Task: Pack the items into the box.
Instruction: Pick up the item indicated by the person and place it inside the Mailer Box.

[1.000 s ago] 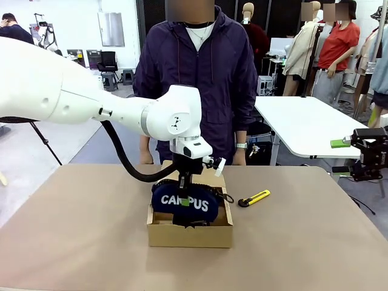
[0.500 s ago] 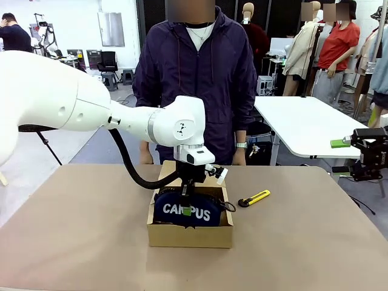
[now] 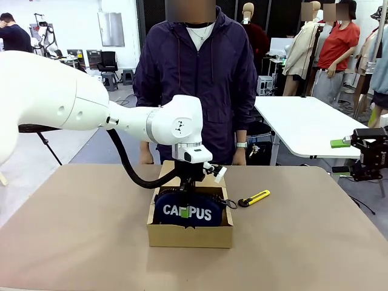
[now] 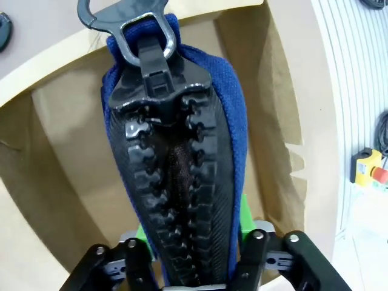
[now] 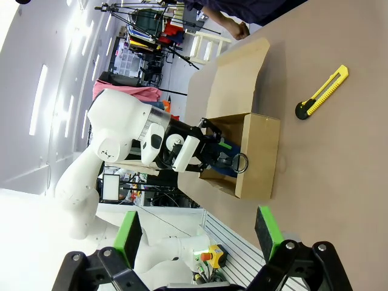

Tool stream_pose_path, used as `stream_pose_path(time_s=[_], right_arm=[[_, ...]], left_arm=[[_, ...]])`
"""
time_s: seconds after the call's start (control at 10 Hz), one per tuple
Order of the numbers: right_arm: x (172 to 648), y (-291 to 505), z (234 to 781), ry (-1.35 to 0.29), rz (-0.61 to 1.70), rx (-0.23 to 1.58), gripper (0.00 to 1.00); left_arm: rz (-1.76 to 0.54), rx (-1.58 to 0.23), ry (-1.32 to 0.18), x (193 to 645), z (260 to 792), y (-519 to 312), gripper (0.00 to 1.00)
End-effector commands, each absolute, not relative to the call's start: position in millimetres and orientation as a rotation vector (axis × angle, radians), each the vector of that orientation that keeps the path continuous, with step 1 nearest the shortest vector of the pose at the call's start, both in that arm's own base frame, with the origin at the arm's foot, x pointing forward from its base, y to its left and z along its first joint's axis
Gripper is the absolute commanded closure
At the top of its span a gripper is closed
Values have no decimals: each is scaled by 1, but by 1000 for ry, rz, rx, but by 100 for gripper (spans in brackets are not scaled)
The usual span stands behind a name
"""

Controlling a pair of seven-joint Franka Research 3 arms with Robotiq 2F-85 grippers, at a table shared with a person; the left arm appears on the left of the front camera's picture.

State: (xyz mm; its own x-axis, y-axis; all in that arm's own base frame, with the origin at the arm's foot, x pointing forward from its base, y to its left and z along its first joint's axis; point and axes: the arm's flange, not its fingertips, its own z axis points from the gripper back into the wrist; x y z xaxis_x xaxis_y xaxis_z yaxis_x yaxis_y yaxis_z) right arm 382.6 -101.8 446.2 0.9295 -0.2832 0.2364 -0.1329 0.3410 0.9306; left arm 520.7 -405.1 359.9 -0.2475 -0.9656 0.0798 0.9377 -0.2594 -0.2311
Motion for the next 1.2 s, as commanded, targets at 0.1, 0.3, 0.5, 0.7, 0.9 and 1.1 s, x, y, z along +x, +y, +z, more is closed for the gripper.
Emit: stream_pose_path(time_s=[0.1, 0.3, 0.5, 0.7, 0.9, 1.1], right_arm=[[383, -104, 448, -387, -87, 1226, 0], [383, -104, 448, -387, -87, 1226, 0], [383, -104, 448, -387, -87, 1226, 0], [383, -104, 448, -387, -87, 1226, 0], [383, -104, 448, -387, -87, 1226, 0], [383, -104, 448, -387, -87, 1226, 0]], left_arm=[[-1819, -241, 96, 519, 382, -383, 0], [-1815, -236, 24, 517, 412, -360, 0], [-1693, -162, -76, 518, 461, -311, 0], [-1487, -192, -249, 509, 509, -236, 0], [-979, -314, -415, 484, 531, -149, 0], [-504, -498, -556, 458, 531, -59, 0]])
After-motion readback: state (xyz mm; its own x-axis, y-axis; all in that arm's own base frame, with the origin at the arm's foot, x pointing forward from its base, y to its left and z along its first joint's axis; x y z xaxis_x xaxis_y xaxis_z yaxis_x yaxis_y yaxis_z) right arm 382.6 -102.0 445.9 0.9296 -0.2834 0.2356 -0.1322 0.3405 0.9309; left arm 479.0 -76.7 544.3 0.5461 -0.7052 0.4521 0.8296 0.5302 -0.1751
